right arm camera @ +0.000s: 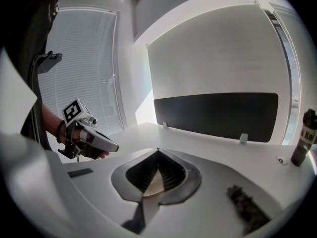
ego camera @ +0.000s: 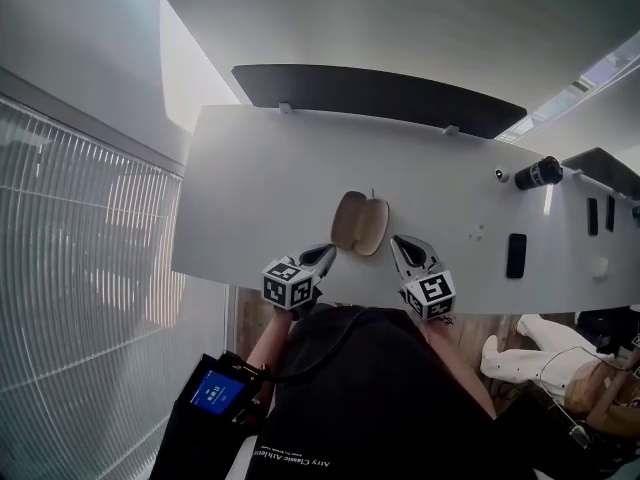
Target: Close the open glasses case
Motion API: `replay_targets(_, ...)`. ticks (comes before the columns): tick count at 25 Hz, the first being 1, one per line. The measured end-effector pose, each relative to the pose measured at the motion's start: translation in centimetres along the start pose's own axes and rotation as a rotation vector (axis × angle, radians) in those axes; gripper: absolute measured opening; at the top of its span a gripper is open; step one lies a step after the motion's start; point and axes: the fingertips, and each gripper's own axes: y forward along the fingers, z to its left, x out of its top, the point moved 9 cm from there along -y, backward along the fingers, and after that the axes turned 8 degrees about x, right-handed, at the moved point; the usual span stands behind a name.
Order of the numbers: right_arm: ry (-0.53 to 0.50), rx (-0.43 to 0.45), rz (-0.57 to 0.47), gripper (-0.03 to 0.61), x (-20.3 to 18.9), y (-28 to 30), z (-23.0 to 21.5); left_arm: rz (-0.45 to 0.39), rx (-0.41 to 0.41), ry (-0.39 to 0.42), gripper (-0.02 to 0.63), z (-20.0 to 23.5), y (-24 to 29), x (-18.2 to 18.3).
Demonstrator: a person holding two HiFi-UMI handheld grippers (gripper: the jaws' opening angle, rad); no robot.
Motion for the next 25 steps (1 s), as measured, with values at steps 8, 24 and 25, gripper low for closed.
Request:
replay_targets(8,0.062,0.041,0.040,0.005,-0.9,1.3,-4.2,0.051,0.143,0.080,0.008,1.4,1.5,1.4)
replay_targets(24,0.132,-0.045,0.181,0.005,-3.5,3.3,-5.6,0.194,0.031,-0.002,0.008,4.6,7.5,0.3)
replay_targets(25,0.142,-0.046,0.189,0.005,-3.7,3.3,-5.4,0.206,0.030,-0.007,0.008,4.8,7.6,0.2)
